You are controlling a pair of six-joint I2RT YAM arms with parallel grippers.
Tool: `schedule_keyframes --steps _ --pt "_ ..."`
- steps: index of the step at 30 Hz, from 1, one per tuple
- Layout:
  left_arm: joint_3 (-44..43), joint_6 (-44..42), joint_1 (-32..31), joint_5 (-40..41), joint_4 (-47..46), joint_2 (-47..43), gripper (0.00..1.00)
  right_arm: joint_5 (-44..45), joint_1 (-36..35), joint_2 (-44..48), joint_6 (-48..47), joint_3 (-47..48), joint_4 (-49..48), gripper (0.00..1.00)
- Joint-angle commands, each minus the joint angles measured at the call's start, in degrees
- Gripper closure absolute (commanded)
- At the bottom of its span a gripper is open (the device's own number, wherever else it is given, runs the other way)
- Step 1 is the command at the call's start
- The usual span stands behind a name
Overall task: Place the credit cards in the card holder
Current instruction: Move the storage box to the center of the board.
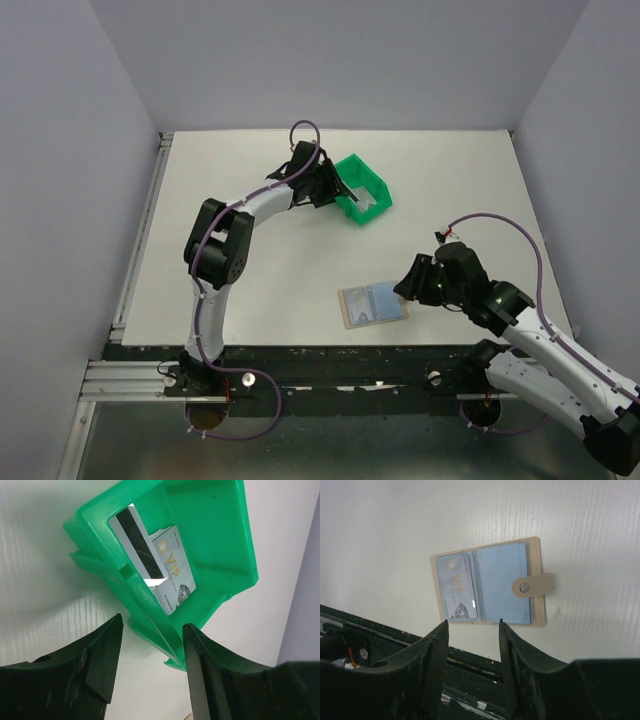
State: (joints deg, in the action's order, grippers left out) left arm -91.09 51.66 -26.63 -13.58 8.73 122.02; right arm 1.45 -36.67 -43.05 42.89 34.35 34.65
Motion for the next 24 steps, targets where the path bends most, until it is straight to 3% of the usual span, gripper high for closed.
schedule_keyframes --steps 1,15,24 --pt "-1.72 -1.12 -0.17 1.63 0.85 0.85 0.42 2.15 0.19 0.95 -0.18 -0.86 1.82 0.47" --pt "-1.2 -3.93 -0.26 1.72 1.82 -0.29 0.63 2.77 0.19 1.03 -0.71 -0.95 2.35 0.47" --pt "3.37 -7.44 -0.53 -2.32 -0.65 -3.62 0.65 3.55 0.19 0.95 -2.46 0.89 3.14 0.47"
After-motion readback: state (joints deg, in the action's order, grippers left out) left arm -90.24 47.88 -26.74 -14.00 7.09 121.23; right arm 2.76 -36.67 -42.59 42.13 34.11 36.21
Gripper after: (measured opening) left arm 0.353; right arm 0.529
